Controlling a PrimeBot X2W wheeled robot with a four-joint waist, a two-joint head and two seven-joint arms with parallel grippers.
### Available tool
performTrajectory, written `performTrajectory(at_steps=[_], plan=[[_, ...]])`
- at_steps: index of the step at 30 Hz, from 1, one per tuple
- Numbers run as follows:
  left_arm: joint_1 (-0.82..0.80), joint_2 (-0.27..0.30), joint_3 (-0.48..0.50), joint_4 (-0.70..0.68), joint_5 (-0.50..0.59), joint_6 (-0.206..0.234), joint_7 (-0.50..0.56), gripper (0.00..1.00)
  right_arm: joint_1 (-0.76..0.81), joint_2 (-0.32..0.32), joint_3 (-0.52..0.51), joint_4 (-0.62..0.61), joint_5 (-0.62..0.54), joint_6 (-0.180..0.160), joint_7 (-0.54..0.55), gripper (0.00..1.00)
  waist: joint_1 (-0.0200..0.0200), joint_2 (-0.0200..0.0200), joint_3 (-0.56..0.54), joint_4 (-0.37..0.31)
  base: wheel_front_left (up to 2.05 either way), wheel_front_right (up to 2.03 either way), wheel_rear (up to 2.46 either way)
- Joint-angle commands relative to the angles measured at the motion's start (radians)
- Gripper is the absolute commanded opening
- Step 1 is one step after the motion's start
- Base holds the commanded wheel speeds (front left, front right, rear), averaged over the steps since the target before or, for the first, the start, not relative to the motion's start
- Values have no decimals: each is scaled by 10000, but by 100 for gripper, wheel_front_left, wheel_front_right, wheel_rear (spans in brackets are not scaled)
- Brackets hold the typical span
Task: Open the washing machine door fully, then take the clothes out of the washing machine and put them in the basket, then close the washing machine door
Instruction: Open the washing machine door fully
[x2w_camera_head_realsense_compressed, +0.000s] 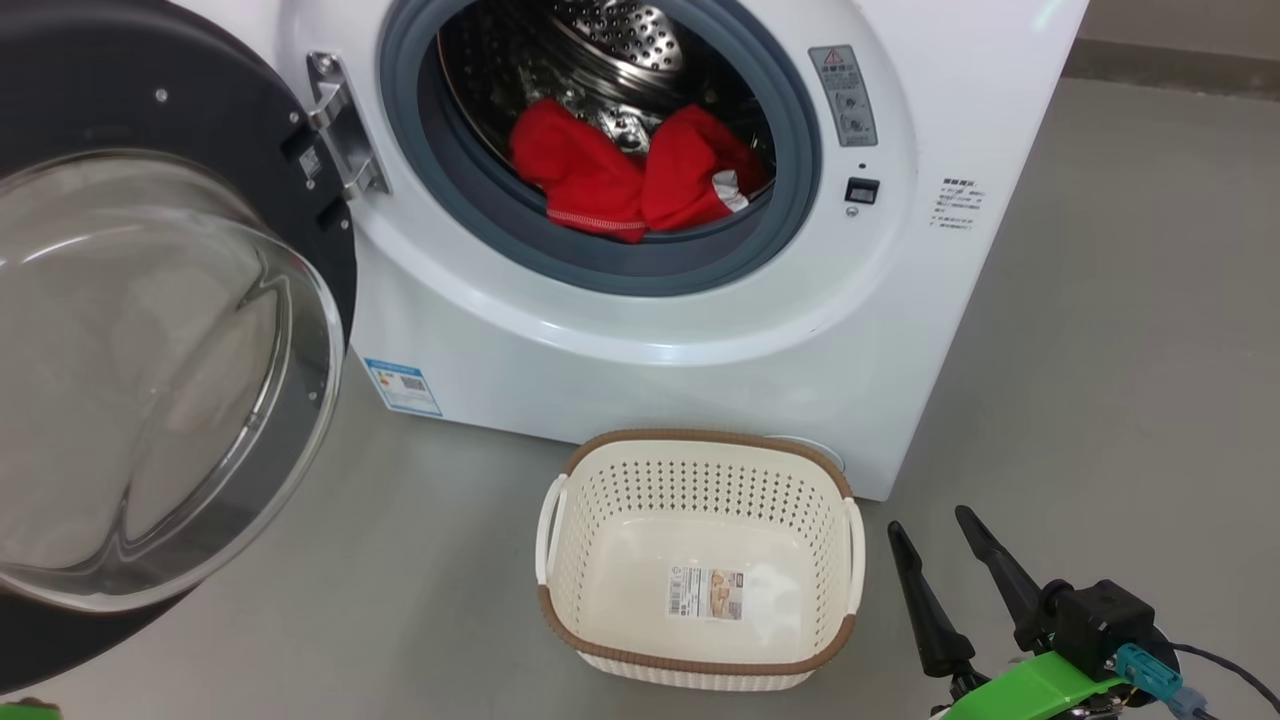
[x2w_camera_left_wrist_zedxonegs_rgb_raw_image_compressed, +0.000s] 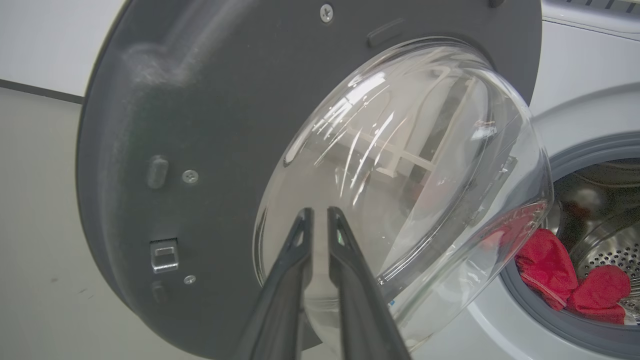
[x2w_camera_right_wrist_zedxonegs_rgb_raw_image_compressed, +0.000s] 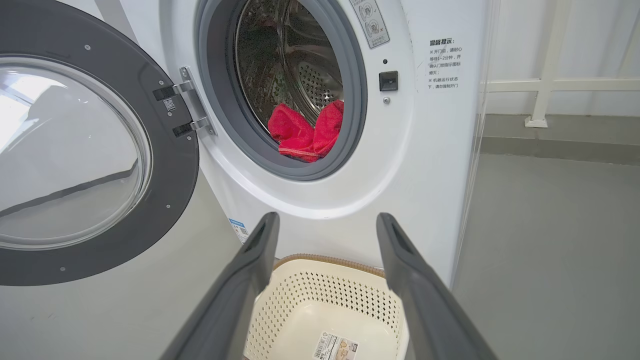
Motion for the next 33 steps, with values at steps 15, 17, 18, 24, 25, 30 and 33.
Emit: performTrajectory(at_steps=[15,17,18,24,25,30,33], plan=[[1682,-180,-950,-2359,405,14,-49,100,324,-33,116,-339,201,65,-93,100,0,0,-639,-754,0,0,0],[1907,-199,-1298,-2607,421,14,-49,100,378,-33,29,-363,174,65,-93,100,0,0,-654,-880,0,0,0],[2011,-191,-1455,-2707,443,14,-49,100,404,-33,-29,-375,167,65,-93,100,0,0,-650,-942,0,0,0],[2376,-149,-2227,-2994,371,14,-49,100,565,-33,-497,-485,126,65,-93,100,0,0,-636,-1312,0,0,0],[2419,-144,-2357,-3042,396,14,-49,100,609,-33,-590,-514,109,65,-93,100,0,0,-635,-1364,0,0,0],[2593,-91,-2958,-3233,374,14,-49,100,802,-33,-908,-605,6,65,-93,100,0,0,-671,-1705,0,0,0],[2718,-89,-3301,-3346,325,14,-49,100,880,-33,-1019,-660,-35,65,-93,100,0,0,-684,-1947,0,0,0]])
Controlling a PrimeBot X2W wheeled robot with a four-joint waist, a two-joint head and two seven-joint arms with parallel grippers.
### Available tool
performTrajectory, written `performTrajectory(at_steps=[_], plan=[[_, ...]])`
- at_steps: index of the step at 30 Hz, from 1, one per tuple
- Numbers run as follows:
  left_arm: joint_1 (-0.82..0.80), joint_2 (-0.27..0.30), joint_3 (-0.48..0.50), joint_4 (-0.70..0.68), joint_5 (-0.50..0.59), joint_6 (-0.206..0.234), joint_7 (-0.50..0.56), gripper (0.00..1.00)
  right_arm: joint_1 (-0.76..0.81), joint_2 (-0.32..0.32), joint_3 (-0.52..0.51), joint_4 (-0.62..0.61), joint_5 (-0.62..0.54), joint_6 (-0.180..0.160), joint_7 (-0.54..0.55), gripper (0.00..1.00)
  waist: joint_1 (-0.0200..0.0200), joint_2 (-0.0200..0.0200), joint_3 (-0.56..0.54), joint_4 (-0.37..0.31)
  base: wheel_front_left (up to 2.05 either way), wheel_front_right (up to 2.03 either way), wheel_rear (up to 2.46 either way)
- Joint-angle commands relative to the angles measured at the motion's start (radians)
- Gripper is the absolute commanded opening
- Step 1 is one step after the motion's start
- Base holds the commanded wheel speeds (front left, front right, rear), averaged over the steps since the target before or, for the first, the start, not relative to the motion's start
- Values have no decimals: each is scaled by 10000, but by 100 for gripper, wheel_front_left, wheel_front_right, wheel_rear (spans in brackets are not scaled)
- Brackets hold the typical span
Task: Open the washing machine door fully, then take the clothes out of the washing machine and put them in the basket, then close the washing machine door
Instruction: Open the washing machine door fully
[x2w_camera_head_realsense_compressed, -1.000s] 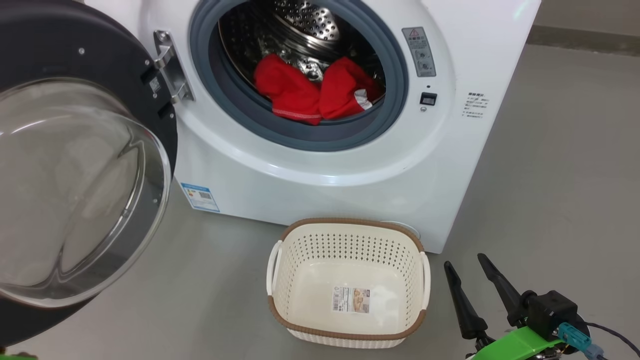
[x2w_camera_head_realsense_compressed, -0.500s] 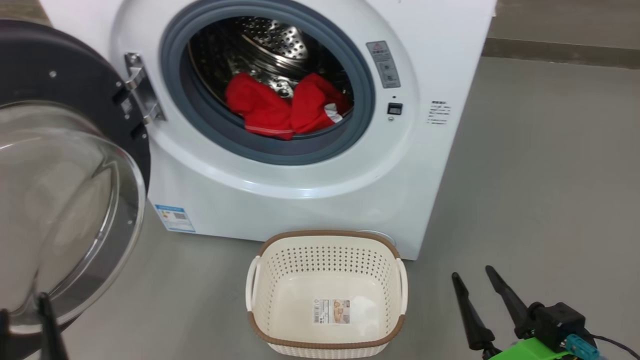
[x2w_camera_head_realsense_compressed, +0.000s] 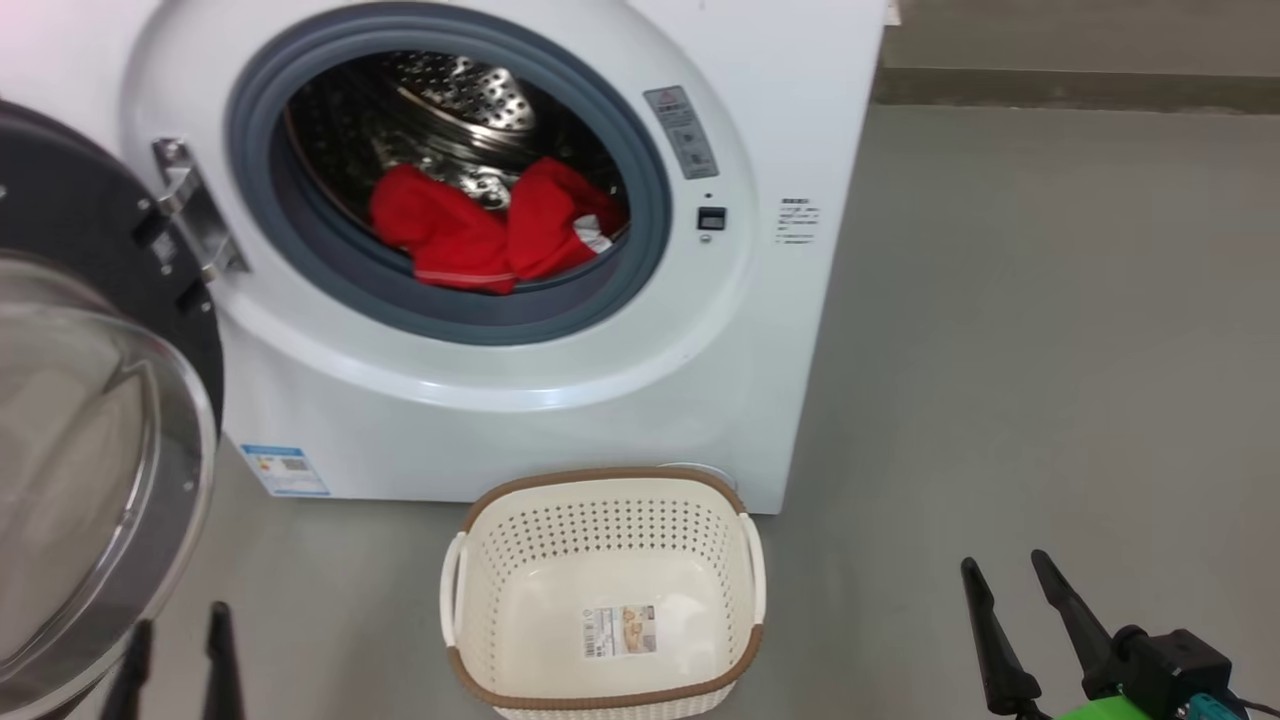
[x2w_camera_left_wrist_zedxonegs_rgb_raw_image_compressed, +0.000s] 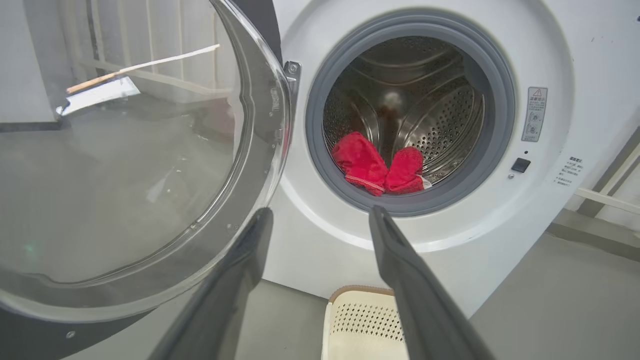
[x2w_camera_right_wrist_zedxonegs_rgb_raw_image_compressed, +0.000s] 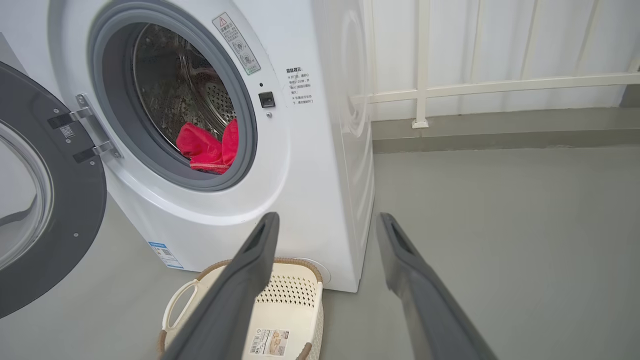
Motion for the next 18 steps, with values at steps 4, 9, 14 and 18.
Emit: performTrajectory(at_steps=[4,9,14,18], plan=[[-14,272,-290,-461,-80,14,-49,100,-97,-85,-8,-395,-53,65,-93,100,0,0,9,-504,0,0,0],[-8,344,-820,-616,-144,14,-49,100,-96,-85,-179,-489,-106,65,-93,100,0,0,82,-931,0,0,0],[-53,377,-1025,-721,-243,14,-49,100,-86,-85,-296,-557,-141,65,-93,100,0,0,137,-1229,0,0,0],[-80,468,-1227,-789,-314,14,-49,100,-81,-85,-362,-619,-113,65,-93,100,0,0,190,-1442,0,0,0]])
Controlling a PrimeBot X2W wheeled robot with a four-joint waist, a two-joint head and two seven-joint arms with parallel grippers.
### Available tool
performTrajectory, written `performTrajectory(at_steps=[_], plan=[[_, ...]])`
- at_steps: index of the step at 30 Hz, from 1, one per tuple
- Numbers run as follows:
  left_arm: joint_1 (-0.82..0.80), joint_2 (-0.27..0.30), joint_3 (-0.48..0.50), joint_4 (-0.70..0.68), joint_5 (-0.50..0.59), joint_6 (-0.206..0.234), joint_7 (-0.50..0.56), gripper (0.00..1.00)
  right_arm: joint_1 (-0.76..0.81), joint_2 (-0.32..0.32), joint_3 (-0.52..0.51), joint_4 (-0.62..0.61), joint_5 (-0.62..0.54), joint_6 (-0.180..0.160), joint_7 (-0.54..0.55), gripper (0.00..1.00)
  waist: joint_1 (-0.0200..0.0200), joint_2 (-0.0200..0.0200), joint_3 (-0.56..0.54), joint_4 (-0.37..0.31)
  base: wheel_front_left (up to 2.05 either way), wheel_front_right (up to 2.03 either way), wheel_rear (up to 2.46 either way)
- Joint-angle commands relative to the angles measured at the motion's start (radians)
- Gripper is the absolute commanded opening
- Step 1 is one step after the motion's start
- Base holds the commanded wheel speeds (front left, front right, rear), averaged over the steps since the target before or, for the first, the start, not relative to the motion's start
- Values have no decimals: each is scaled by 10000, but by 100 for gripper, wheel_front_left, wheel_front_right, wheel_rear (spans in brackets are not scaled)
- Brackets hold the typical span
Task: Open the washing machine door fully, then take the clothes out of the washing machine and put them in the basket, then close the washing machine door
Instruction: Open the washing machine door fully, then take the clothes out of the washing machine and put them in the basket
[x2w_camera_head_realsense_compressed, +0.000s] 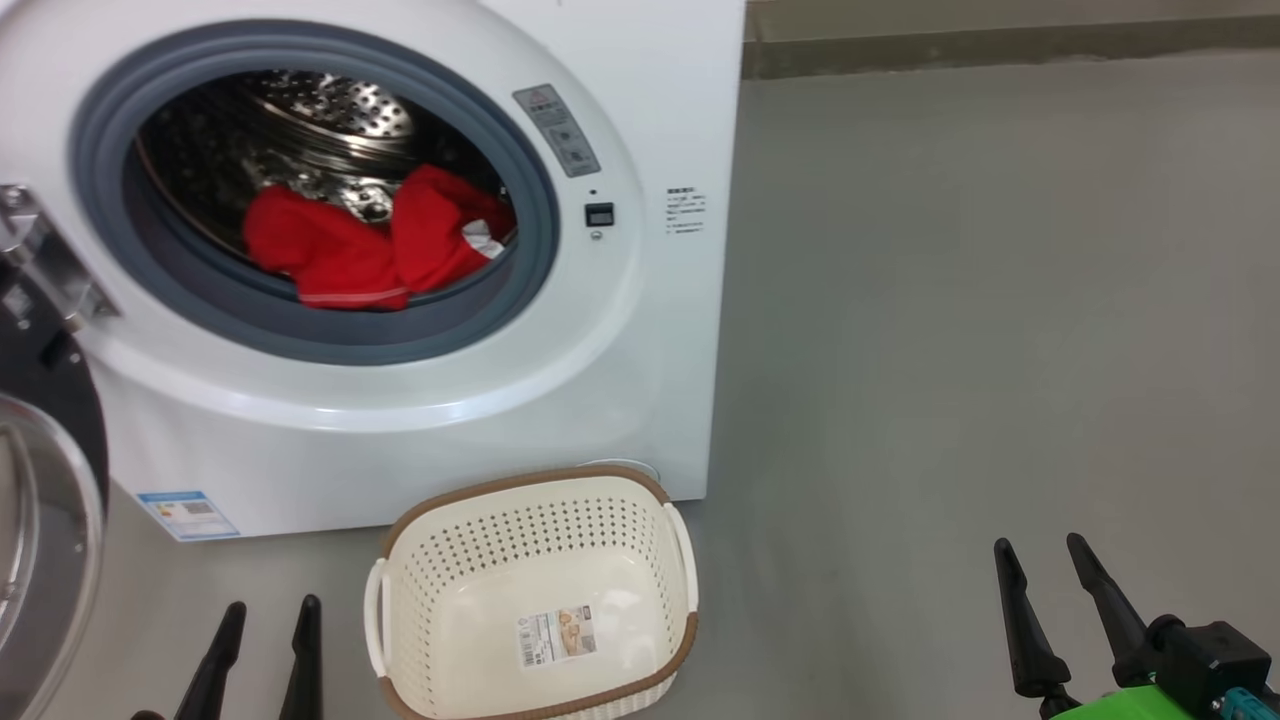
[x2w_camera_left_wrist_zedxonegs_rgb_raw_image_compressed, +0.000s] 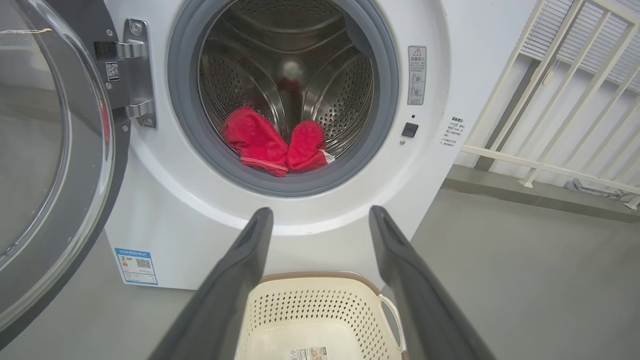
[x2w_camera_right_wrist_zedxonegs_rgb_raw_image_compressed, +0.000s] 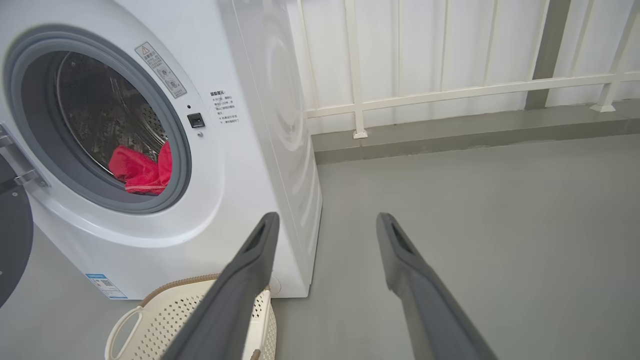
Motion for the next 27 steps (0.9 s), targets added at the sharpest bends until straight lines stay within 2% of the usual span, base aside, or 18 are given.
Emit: performTrajectory(at_steps=[1,27], plan=[[-206,223,291,-280,-30,14,-49,100,-104,-118,174,-297,-26,65,-93,100,0,0,58,-111,0,0,0],[-422,213,470,-171,-157,13,-49,100,-248,-118,219,-373,48,65,-93,100,0,0,208,-66,3,-6,3]])
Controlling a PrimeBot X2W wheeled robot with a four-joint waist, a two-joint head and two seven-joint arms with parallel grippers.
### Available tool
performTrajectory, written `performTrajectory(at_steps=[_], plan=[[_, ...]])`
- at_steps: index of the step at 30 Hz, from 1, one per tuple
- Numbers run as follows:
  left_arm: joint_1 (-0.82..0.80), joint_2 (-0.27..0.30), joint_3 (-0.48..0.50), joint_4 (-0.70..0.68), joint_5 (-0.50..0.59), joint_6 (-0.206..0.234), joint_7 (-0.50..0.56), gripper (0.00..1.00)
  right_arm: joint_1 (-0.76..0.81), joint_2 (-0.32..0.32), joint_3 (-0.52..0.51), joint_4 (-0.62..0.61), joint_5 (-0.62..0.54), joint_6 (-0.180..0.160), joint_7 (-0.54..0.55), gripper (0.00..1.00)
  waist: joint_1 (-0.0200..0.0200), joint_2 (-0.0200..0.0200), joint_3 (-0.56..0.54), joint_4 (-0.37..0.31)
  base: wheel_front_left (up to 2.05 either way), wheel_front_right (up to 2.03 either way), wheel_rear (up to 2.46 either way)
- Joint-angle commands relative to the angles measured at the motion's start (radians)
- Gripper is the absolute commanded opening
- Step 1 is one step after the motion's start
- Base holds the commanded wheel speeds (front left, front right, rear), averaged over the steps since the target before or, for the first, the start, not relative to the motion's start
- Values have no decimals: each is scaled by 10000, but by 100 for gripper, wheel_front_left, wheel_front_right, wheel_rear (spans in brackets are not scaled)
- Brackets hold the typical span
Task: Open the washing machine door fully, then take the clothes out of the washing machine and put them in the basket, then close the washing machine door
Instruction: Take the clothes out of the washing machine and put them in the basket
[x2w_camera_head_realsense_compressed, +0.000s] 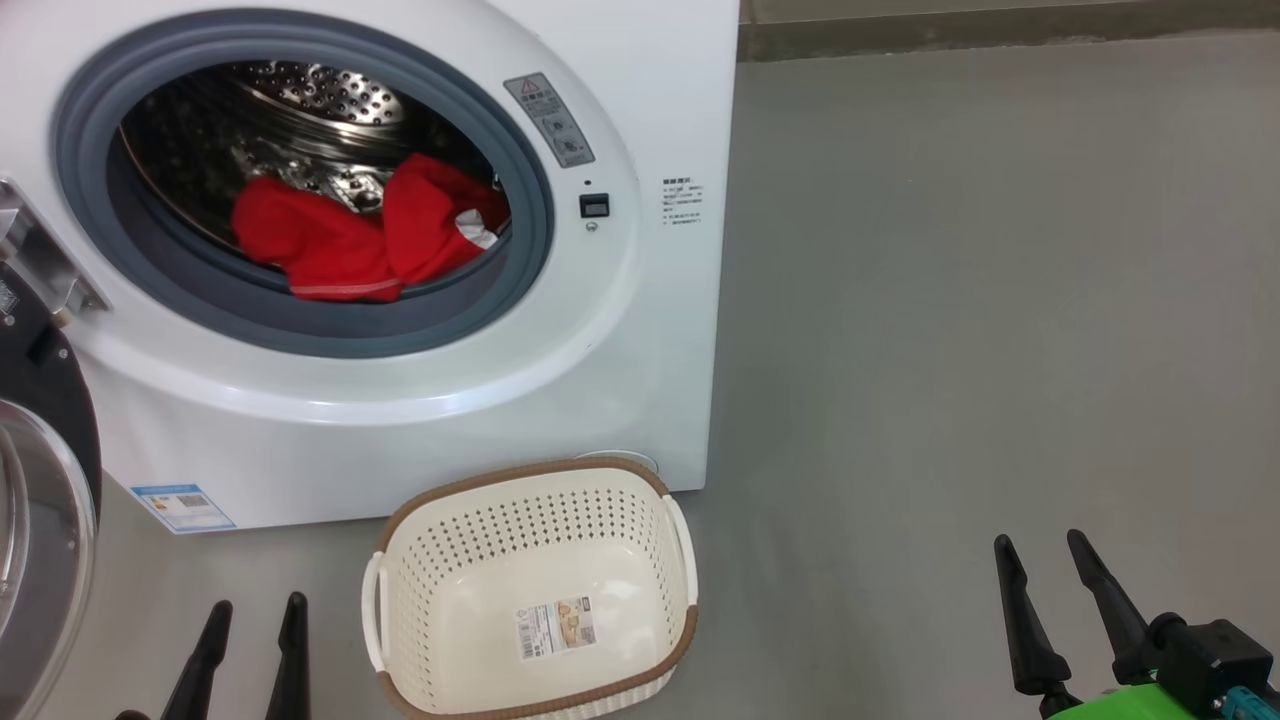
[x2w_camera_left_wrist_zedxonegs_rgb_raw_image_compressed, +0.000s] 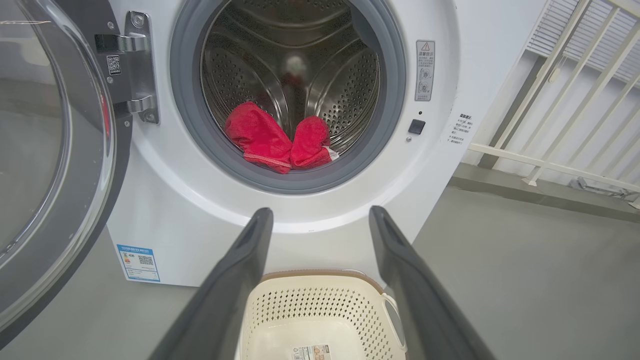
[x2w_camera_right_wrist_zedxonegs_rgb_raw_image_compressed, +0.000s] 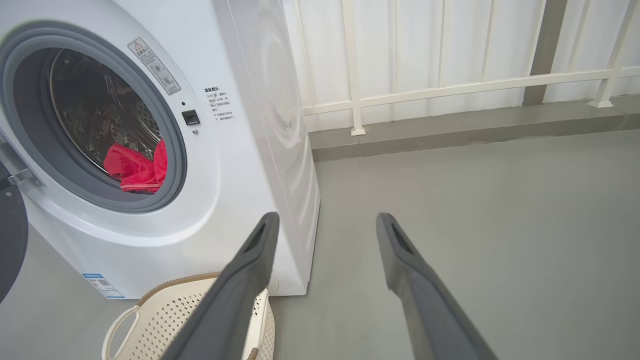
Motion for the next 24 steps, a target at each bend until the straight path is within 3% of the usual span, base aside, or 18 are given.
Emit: performTrajectory(at_steps=[1,16,24], plan=[[-419,171,322,-171,-78,13,-51,100,-253,-120,235,-276,43,65,-93,100,0,-1,27,29,39,-87,48],[-536,310,121,-432,-246,13,-51,100,-348,-120,445,-245,96,65,-94,100,0,-1,123,97,128,-164,36],[-482,292,88,-417,-221,13,-51,100,-356,-120,476,-236,69,65,-94,100,0,-1,183,129,72,-72,0]])
